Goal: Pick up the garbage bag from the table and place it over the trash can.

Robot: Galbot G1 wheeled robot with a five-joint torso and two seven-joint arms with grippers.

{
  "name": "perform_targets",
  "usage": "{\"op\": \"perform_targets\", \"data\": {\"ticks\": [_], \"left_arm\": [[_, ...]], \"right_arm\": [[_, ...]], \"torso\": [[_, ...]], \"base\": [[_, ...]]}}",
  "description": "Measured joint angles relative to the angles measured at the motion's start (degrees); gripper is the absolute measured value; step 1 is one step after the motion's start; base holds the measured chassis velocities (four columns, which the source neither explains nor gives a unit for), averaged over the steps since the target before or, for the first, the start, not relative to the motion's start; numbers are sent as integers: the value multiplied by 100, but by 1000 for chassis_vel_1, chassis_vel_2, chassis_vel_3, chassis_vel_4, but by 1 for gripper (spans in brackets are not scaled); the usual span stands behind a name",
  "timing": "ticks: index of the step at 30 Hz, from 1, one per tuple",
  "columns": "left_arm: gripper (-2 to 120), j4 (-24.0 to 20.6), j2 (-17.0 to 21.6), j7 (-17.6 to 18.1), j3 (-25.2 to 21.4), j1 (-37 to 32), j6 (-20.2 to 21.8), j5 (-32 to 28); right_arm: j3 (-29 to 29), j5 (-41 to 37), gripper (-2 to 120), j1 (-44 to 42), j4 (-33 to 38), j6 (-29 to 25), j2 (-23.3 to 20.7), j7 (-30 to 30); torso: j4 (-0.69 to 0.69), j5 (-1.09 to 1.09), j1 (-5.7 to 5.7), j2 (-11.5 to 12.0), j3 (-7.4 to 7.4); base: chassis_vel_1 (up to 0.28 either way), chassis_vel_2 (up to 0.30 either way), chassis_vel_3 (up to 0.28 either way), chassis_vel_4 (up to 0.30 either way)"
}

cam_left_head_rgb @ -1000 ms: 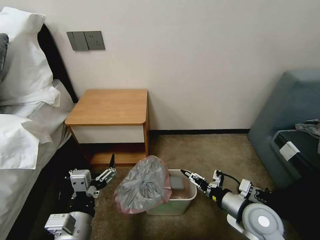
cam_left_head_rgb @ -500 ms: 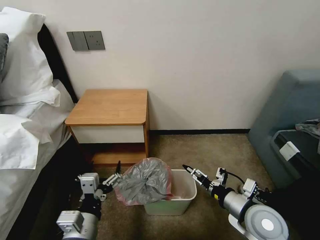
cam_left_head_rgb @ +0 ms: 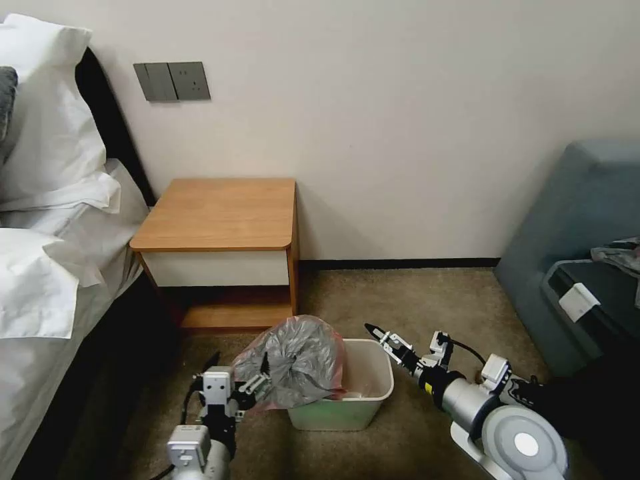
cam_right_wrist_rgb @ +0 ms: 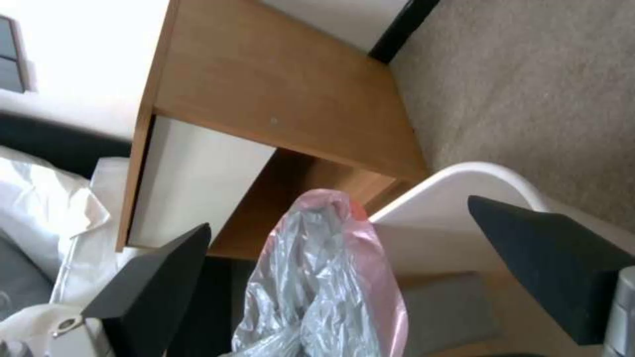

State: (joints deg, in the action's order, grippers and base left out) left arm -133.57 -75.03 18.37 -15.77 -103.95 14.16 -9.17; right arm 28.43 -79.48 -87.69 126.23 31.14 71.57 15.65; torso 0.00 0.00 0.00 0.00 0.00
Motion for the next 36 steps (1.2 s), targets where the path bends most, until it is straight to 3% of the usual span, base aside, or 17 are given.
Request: {"op": "perform_targets", "data": {"ticks": [6,15,36], "left_arm": [[85,280,-37,316,167,187,155,-63],[84,680,-242,523,204,385,255,-81],[81,1137,-188,561,506,966,362,-348]], "right_arm": [[-36,188,100,58,1,-62,167,-1],[-2,243,100,27,32,-95,108,-5],[-28,515,100,-226,106,-178,293,-27]], "torso": [[0,0,0,0,0],[1,-1,0,0,0],[0,0,0,0,0]], "base": [[0,0,0,0],[0,0,0,0],[0,0,0,0]]}}
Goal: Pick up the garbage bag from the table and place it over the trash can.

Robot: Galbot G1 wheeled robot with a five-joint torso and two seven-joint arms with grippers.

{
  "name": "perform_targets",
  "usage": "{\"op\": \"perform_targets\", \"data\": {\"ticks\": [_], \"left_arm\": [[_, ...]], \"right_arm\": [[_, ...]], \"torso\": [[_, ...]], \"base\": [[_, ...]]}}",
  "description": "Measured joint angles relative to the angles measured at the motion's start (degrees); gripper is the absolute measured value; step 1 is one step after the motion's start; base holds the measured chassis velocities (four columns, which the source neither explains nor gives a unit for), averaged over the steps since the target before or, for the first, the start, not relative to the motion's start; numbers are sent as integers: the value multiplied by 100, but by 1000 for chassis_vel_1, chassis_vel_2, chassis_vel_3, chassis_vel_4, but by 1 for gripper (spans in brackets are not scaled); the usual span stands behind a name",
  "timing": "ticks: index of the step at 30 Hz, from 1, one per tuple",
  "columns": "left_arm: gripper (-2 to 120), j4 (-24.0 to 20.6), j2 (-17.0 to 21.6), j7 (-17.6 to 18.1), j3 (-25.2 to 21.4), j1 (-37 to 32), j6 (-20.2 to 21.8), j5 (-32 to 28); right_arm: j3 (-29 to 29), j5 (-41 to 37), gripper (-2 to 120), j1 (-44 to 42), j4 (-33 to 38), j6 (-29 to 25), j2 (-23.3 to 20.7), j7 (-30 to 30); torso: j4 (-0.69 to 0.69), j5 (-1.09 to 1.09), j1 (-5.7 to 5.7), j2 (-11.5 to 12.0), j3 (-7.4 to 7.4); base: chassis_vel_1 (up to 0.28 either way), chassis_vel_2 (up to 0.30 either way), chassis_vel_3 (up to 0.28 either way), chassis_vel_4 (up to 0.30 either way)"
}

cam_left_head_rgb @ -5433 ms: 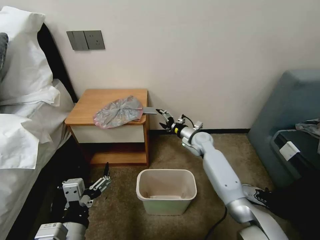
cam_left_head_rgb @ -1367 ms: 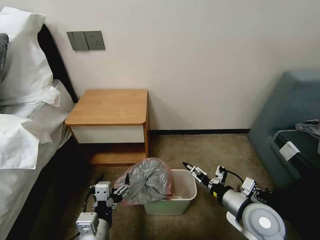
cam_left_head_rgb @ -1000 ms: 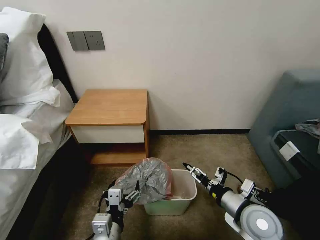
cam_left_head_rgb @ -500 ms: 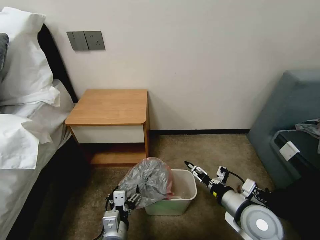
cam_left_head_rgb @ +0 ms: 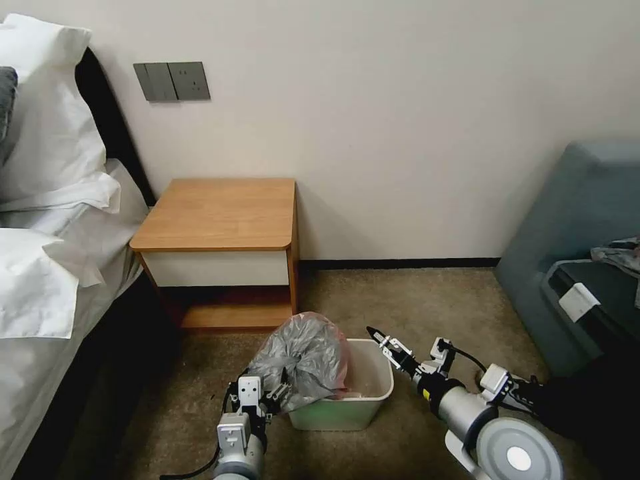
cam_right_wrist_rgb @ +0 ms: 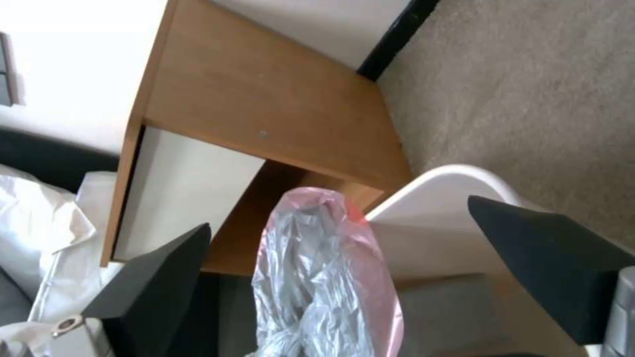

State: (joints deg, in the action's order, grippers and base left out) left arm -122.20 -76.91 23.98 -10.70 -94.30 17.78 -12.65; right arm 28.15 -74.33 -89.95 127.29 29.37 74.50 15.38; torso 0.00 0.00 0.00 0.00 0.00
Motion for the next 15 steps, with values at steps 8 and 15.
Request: {"op": "perform_targets", "data": {"ticks": [8,15], "left_arm": [[80,75,67,41,58,357,149,-145],[78,181,92,65,126,507,189,-188]], "right_arm": [[21,87,100,-80,19,-19,45,-1],[15,132,100,-104,19,-31,76,-2]], "torso": [[0,0,0,0,0],[0,0,0,0,0]], "base": [[0,0,0,0],[0,0,0,0]]}}
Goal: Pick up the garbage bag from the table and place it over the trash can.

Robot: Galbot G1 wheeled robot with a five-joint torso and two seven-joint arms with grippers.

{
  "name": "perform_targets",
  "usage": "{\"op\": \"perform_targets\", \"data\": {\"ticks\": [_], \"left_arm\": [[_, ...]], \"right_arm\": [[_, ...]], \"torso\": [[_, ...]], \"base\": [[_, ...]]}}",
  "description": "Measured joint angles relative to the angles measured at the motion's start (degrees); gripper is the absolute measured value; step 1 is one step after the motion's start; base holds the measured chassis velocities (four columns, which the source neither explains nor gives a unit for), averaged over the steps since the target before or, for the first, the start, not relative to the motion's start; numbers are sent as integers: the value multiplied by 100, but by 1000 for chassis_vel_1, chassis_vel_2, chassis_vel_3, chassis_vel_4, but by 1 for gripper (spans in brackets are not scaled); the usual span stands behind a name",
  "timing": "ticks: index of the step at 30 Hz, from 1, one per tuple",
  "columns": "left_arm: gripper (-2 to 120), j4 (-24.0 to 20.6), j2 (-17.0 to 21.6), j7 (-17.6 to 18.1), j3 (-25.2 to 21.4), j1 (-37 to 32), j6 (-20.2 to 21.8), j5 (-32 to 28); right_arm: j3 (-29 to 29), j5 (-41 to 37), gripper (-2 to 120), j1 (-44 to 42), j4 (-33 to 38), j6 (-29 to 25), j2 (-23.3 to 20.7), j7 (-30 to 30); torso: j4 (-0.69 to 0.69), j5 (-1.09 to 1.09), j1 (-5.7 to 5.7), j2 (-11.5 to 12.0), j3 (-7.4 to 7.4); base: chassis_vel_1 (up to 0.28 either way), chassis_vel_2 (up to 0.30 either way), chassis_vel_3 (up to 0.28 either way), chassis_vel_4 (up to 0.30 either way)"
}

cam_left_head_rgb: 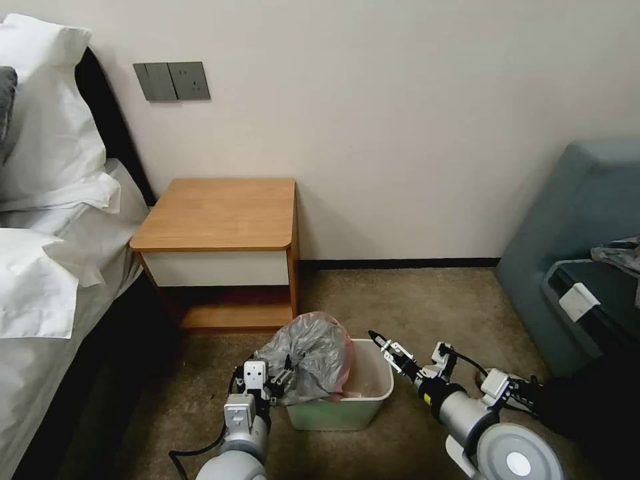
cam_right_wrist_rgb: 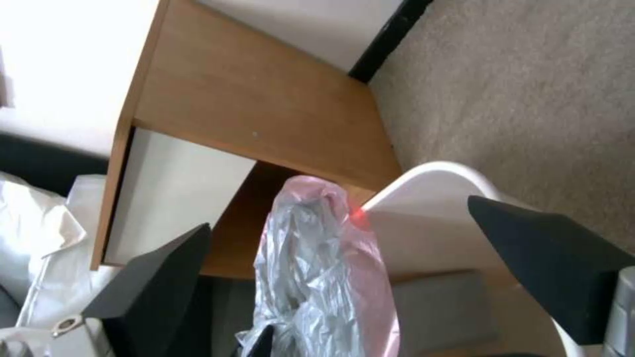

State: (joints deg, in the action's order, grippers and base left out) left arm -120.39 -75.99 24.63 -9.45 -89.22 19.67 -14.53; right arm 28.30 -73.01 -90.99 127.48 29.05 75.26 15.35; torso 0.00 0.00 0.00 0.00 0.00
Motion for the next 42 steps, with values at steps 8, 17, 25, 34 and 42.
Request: {"op": "perform_targets", "data": {"ticks": [8,17,25,34,42], "left_arm": [[74,37,20,6,71,30,22,0],[61,225,14,5,98,120,22,18],[56,338,-11,1,166,149,44,-32],[35,451,-52,-2,212,195,33,-84],[10,468,-59,-40,233,203,-161,-199]], "right_arm": [[0,46,100,-40,6,-17,28,0],[-1,105,100,-121,32,-56,58,-11],[-7,147,100,-171,33,-77,77,-38],[-10,158,100,-163,33,-88,79,-63],[-64,448,100,-106,-23,-91,80,-274]], "torso": [[0,0,0,0,0],[0,0,0,0,0],[0,0,0,0,0],[0,-1,0,0,0],[0,1,0,0,0]], "base": [[0,0,0,0],[0,0,0,0],[0,0,0,0],[0,0,0,0],[0,0,0,0]]}}
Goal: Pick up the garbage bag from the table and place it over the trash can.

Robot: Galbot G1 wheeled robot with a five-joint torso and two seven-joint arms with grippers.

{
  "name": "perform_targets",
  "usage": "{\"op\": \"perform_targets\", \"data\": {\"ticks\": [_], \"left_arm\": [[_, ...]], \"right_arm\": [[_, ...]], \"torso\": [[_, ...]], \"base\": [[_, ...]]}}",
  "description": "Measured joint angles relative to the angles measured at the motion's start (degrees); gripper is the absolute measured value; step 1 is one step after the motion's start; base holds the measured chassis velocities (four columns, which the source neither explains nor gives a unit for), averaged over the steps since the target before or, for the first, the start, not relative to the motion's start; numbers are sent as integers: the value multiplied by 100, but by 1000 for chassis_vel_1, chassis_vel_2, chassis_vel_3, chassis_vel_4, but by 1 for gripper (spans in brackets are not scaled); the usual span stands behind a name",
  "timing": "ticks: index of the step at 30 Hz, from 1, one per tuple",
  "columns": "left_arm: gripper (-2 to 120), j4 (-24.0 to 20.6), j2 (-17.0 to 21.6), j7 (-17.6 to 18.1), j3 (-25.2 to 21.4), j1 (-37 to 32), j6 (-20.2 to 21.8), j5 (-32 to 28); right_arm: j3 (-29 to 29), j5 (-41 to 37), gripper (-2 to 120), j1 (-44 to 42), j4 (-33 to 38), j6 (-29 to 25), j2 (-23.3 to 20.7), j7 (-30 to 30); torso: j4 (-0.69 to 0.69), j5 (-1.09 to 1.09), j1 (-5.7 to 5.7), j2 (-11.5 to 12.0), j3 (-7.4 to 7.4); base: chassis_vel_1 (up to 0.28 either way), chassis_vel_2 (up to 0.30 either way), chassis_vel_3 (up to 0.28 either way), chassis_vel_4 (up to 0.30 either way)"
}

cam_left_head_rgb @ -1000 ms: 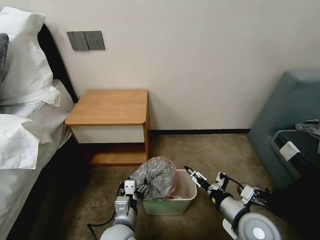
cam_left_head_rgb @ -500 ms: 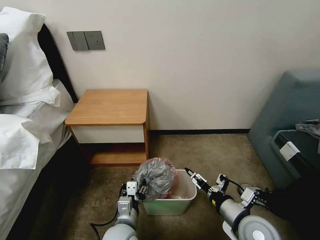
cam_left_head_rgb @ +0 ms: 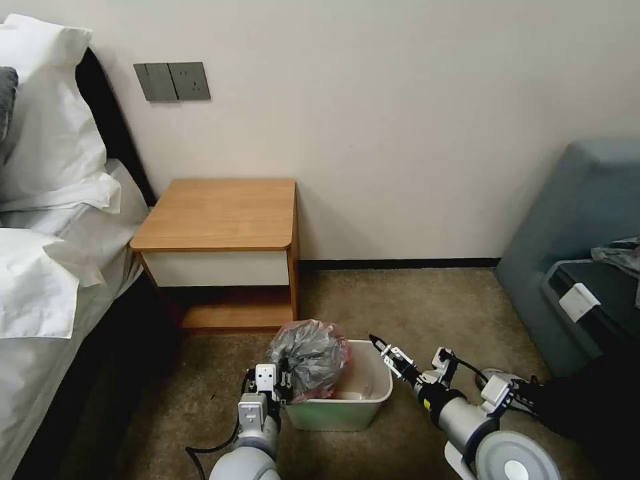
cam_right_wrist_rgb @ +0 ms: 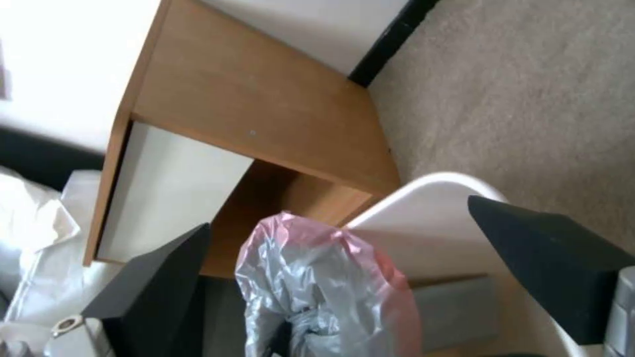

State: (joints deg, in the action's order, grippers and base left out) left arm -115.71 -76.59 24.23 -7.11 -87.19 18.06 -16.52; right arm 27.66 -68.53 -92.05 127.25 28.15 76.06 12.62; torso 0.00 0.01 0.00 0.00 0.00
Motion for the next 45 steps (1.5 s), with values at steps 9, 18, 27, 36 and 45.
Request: {"op": "perform_targets", "data": {"ticks": [9,18,27,36,45], "left_arm": [[6,-69,84,-308,-110,-115,-733,-34],[6,-238,111,-506,-164,-234,-951,-4],[6,-457,181,-581,-313,-351,-962,-17],[6,-552,163,-599,-453,-342,-927,-199],[6,-762,166,-584,-516,-463,-804,-525]], "right_arm": [[-383,1314,100,290,-249,267,-175,-822],[-774,2006,100,660,-559,308,-244,-1132],[-1015,2357,100,917,-839,114,-188,-1230],[-1141,2424,85,941,-870,-20,-156,-1435],[-1217,2520,53,970,-917,-101,-115,-1614]], "torso": [[0,0,0,0,1],[0,0,0,0,1],[0,0,0,0,1],[0,0,0,0,1],[0,0,0,0,0]], "base": [[0,0,0,0],[0,0,0,0],[0,0,0,0],[0,0,0,0],[0,0,0,0]]}}
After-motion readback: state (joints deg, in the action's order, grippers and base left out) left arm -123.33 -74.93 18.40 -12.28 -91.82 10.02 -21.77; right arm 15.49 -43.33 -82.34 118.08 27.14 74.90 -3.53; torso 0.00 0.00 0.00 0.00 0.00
